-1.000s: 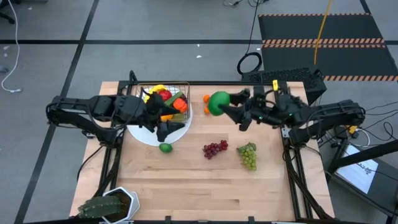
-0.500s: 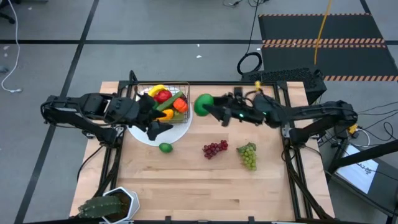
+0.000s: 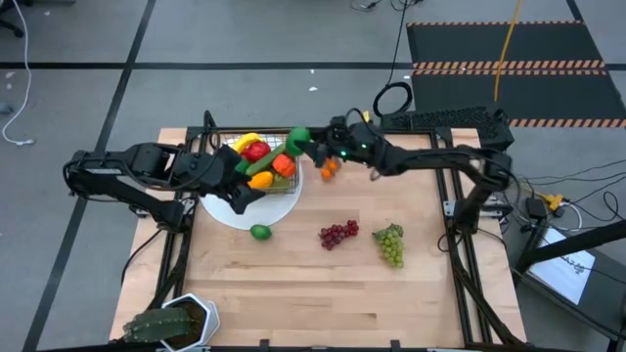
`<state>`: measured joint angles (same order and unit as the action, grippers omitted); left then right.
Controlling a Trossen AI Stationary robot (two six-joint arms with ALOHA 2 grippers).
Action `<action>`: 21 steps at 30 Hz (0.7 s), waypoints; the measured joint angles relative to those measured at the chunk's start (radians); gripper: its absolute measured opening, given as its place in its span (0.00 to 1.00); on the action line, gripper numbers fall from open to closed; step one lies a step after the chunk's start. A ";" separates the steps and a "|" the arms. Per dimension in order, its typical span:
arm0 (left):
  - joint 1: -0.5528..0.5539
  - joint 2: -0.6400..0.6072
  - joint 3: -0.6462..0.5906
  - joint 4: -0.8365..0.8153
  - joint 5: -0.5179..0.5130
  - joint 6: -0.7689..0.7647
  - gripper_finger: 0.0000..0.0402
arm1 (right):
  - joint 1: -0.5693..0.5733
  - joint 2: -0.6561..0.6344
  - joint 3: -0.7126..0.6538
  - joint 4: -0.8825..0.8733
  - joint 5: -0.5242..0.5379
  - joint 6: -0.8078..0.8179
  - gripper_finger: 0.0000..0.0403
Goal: Build produce basket
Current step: Put the bottom lime into the wired basket
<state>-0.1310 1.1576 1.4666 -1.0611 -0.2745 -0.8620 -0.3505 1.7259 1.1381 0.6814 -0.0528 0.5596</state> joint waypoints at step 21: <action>0.113 0.000 0.000 -0.040 -0.015 -0.038 0.87 | -0.123 0.338 0.153 0.125 -0.079 -0.106 0.73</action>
<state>-0.0180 1.1580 1.4666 -1.1007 -0.2893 -0.8997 -0.4732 2.0639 1.2911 0.8069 -0.1322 0.4537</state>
